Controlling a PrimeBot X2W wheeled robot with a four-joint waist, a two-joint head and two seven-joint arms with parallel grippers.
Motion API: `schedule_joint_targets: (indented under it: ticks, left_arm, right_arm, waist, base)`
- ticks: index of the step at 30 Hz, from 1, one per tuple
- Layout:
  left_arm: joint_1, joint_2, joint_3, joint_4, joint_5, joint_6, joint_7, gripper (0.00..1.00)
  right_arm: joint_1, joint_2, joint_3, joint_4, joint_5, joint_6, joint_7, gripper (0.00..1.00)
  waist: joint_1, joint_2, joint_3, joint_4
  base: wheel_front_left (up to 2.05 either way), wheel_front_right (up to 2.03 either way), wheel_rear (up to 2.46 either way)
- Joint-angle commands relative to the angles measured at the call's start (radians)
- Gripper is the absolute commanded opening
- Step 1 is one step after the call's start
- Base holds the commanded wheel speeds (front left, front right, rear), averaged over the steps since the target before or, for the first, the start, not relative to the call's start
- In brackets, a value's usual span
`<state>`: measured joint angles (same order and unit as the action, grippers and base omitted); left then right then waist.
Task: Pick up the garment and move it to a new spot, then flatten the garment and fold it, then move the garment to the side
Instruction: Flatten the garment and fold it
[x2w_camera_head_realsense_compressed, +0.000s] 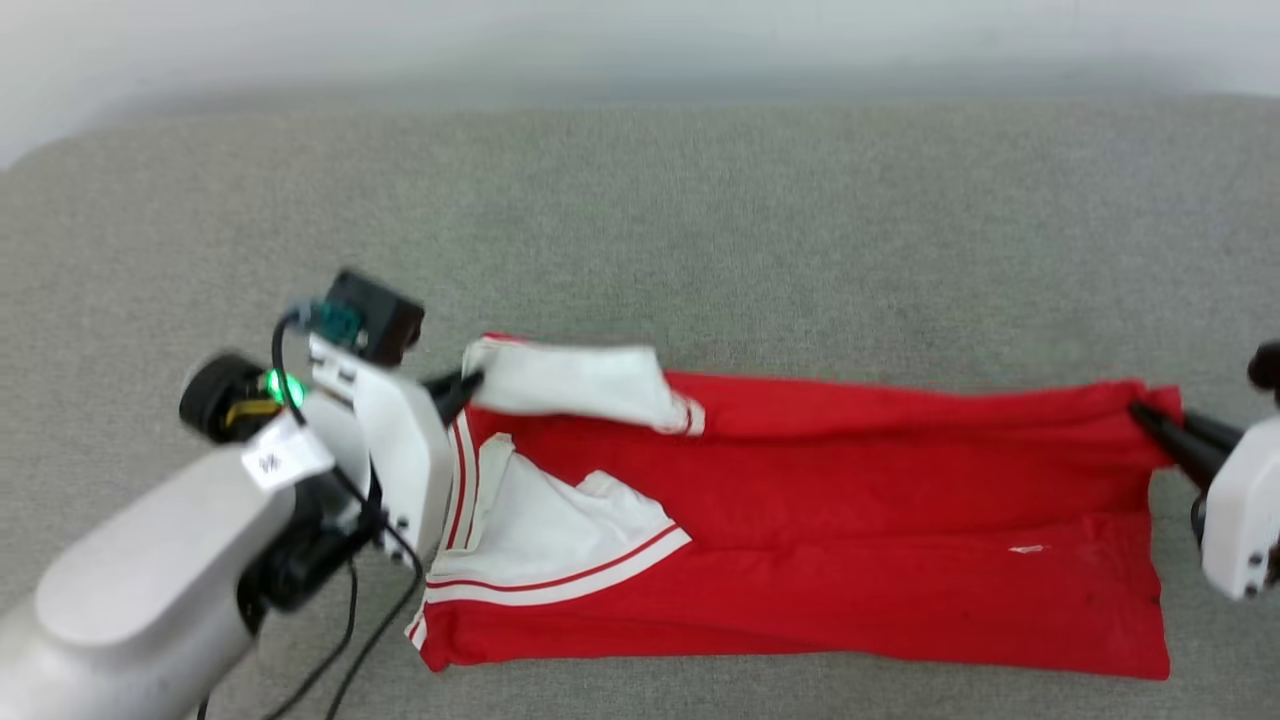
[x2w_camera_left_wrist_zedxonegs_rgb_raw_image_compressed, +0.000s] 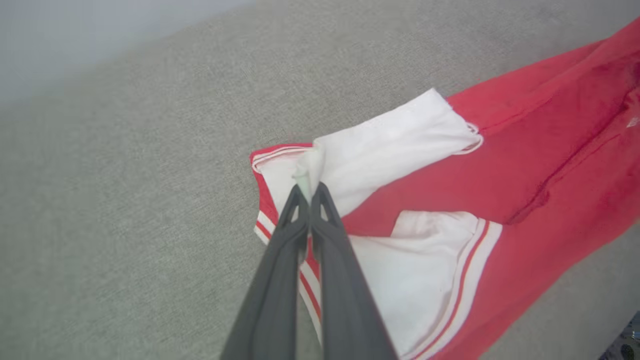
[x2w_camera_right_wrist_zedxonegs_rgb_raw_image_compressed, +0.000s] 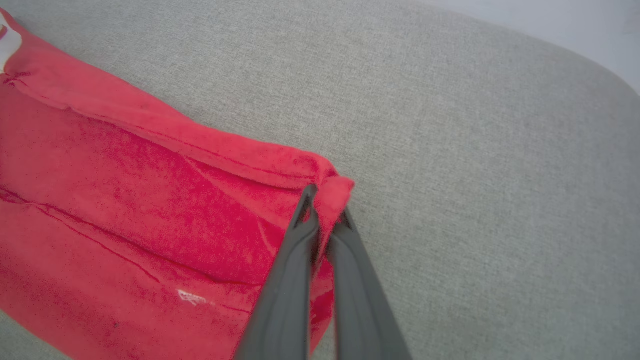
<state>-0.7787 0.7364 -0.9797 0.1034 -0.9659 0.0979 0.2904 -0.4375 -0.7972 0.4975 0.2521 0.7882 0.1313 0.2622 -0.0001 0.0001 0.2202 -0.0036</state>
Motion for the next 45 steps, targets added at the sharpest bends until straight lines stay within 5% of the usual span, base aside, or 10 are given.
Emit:
schedule_joint_targets:
  ticks: [1, 14, 22, 23, 24, 25, 35, 45]
  left_arm:
    - [0.046, 0.013, -0.006, -0.018, -0.013, 0.015, -0.005, 0.00]
    - [0.244, 0.053, -0.054, -0.039, -0.042, 0.089, -0.042, 0.00]
    - [0.277, 0.006, -0.072, 0.029, -0.047, 0.087, -0.067, 0.00]
    - [0.280, -0.004, -0.070, 0.037, -0.045, 0.088, -0.082, 0.27]
    - [0.284, -0.013, -0.064, 0.040, -0.040, 0.087, -0.108, 0.94]
    - [0.288, -0.019, -0.054, 0.041, -0.041, 0.093, -0.138, 1.00]
    - [0.327, -0.045, 0.030, 0.033, 0.029, 0.196, -0.408, 1.00]
    - [0.377, -0.084, 0.138, 0.027, 0.112, 0.332, -0.551, 1.00]
  right_arm:
    - [0.050, 0.009, -0.016, -0.016, -0.008, -0.001, -0.008, 0.00]
    - [0.355, 0.077, -0.157, -0.107, -0.029, -0.001, 0.020, 0.00]
    - [0.369, 0.126, -0.143, -0.033, -0.039, -0.001, 0.039, 0.00]
    - [0.367, 0.134, -0.145, -0.024, -0.035, -0.001, 0.028, 0.21]
    - [0.362, 0.139, -0.148, -0.019, -0.034, -0.001, 0.016, 0.70]
    - [0.357, 0.137, -0.153, -0.018, -0.039, -0.001, 0.001, 1.00]
    - [0.383, 0.085, -0.239, -0.108, 0.015, -0.001, -0.049, 1.00]
    - [0.399, 0.004, -0.298, -0.114, 0.123, -0.001, 0.126, 1.00]
  waist:
    - [0.0001, -0.0001, -0.029, 0.004]
    - [0.0001, -0.0001, -0.054, 0.010]
    - [0.0001, -0.0001, -0.022, 0.006]
    - [0.0001, -0.0001, -0.024, 0.006]
    - [0.0001, -0.0001, -0.029, 0.006]
    - [0.0001, -0.0001, -0.036, 0.005]
    - [0.0001, -0.0001, -0.102, 0.014]
    - [0.0001, -0.0001, -0.101, 0.043]
  base:
    - [0.00, 0.00, 0.00]
    - [0.00, 0.00, 0.00]
    - [0.00, 0.00, 0.00]
    - [0.00, 0.00, 0.00]
    - [0.00, 0.00, 0.00]
    - [0.00, 0.00, 0.00]
    - [0.00, 0.00, 0.00]
    - [0.00, 0.00, 0.00]
